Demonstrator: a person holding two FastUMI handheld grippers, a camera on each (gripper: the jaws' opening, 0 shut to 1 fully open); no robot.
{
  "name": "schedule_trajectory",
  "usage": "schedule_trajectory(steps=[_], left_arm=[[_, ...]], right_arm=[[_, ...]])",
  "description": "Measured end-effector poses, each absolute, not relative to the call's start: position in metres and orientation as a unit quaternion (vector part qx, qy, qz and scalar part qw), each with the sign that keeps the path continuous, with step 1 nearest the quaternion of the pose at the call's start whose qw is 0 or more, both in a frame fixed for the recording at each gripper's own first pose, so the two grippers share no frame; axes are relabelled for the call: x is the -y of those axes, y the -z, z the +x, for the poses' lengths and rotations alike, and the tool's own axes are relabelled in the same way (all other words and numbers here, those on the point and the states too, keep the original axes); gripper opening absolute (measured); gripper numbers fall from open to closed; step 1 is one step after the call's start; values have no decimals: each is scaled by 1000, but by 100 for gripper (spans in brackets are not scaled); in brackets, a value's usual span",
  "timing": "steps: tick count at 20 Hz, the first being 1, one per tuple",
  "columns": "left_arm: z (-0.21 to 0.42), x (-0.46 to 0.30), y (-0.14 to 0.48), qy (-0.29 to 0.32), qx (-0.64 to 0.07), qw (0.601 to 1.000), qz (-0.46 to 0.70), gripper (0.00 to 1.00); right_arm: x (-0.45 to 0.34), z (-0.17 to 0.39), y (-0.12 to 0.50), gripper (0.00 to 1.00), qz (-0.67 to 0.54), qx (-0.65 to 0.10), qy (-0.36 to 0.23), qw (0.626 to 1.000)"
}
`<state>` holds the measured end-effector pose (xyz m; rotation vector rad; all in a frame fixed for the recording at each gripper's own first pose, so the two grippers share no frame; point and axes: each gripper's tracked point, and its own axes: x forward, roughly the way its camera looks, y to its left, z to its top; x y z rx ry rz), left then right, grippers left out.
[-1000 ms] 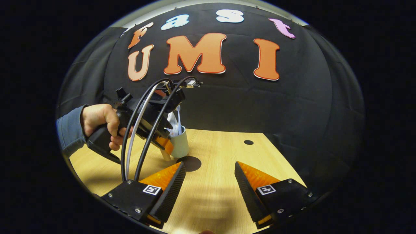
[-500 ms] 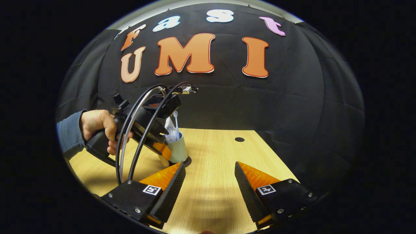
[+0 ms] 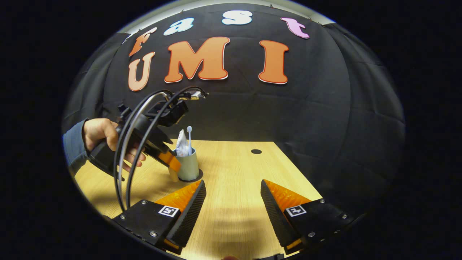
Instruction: Put the toothbrush and toothpaste on the desktop into the cup, then pick up the cup and place it on the coaster on the desktop.
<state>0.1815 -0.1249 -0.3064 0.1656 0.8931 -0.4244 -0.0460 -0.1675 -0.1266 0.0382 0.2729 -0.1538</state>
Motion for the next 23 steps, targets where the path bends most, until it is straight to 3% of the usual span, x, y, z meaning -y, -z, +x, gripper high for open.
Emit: schedule_trajectory(steps=[2, 4, 7, 18, 23], left_arm=[[173, 124, 289, 211, -409, 884, 77, 32], [166, 126, 275, 221, -381, 895, 70, 48], [153, 122, 244, 226, -318, 918, 71, 92], [96, 93, 111, 206, -15, 978, 25, 89], [71, 73, 92, 180, 70, 981, 1, 93]], right_arm=[[173, -50, 117, 92, 18, -128, 83, 988], [178, -53, 107, 92, 17, -118, 88, 989], [183, -57, 95, 92, 16, -103, 94, 990], [164, -70, 55, 92, -14, -42, 91, 995], [152, -73, 37, 92, -43, 8, 80, 996]])
